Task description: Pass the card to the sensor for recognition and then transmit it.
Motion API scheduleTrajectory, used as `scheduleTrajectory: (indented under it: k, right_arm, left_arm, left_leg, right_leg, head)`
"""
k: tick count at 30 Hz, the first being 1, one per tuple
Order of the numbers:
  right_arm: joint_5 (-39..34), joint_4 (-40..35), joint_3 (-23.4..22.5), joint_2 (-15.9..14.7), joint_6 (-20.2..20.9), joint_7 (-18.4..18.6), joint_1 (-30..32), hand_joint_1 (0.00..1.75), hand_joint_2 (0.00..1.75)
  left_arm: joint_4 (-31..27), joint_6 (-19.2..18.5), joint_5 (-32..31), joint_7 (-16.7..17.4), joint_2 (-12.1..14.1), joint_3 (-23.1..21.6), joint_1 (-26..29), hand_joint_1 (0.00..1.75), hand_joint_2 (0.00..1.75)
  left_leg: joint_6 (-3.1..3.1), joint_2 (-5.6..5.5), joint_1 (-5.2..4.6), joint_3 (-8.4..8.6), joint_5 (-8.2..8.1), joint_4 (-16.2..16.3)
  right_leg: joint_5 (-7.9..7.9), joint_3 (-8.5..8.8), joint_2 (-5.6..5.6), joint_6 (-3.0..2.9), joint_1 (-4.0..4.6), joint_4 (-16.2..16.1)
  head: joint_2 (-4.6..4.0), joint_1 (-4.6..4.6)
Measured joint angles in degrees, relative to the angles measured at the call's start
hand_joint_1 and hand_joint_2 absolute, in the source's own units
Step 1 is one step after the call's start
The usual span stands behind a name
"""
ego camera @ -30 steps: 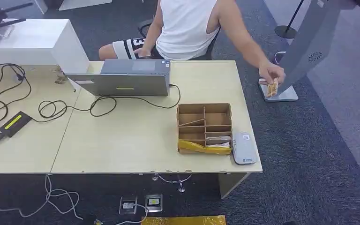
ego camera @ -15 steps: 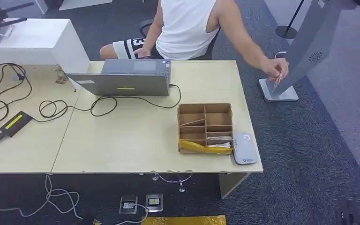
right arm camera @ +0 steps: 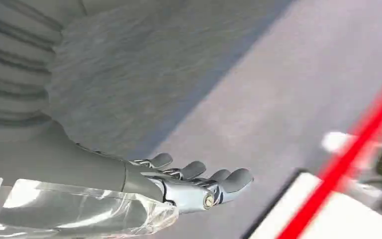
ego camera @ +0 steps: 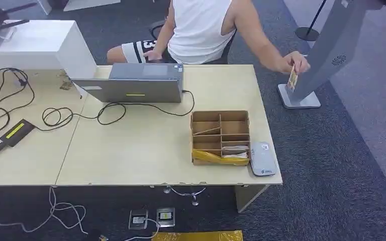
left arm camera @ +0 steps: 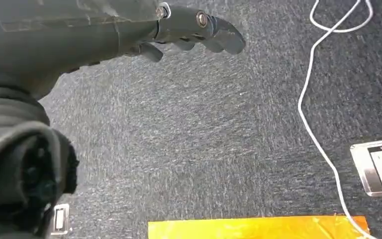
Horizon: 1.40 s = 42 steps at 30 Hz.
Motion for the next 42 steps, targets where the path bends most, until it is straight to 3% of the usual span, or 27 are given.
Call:
scheduleTrajectory:
  k: [3,8,16,22,31,42]
  right_arm:
    - [-6.93,-2.26,5.66,-0.9,1.84,-0.57,-4.85,0.0,1.75]
    - [-15.64,-8.65,21.15,-0.5,4.7,1.64,-10.96,0.0,1.75]
    - [-4.51,-19.09,49.9,3.17,-2.99,-1.82,-14.63,0.0,1.75]
    - [4.58,-23.28,65.13,8.58,-5.79,-2.71,-14.94,0.0,1.75]
    - [11.24,-22.67,79.96,17.24,-5.68,-4.85,-18.1,0.0,1.75]
    - [13.85,-17.73,88.07,23.34,-4.7,-4.9,-20.76,0.0,1.75]
  left_arm:
    - [0.0,-0.04,-0.09,0.0,-0.04,-0.07,0.0,0.0,0.0]
    - [0.0,-0.04,-0.11,-0.85,-0.07,-0.17,-0.25,0.0,0.0]
    - [0.0,-0.02,-0.04,-3.04,0.2,-0.46,-0.44,0.0,0.0]
    - [-0.02,-0.2,0.83,-3.5,0.2,-0.46,-0.43,0.0,0.0]
    - [-0.15,-1.44,1.12,-3.5,0.24,-0.79,-0.93,0.0,0.0]
    - [-0.17,-2.03,1.36,-2.95,0.39,-1.81,-1.34,0.0,0.0]
  left_leg:
    - [0.01,-0.02,0.02,-0.06,0.01,0.0]
    - [0.05,-0.02,0.03,-0.07,0.06,-0.01]
    - [0.02,-0.01,0.11,-0.07,0.09,-0.01]
    - [-0.01,-0.1,0.18,-0.1,0.13,-0.01]
    - [-0.01,-0.15,0.2,-0.11,0.13,-0.01]
    - [-0.02,-0.17,0.2,-0.13,0.13,0.0]
  right_leg:
    - [0.0,0.03,-0.03,0.0,0.04,0.02]
    - [0.0,0.04,-0.04,0.0,0.05,0.04]
    - [0.0,0.04,-0.02,0.0,0.13,0.09]
    - [0.0,0.05,-0.1,0.0,0.2,0.1]
    - [-0.01,-0.02,-0.17,-0.02,0.23,0.1]
    - [-0.02,-0.04,-0.18,-0.04,0.23,0.08]
  head:
    - [0.0,0.04]
    - [0.0,0.09]
    - [0.0,0.02]
    - [0.0,0.07]
    - [0.0,0.04]
    - [0.0,0.09]
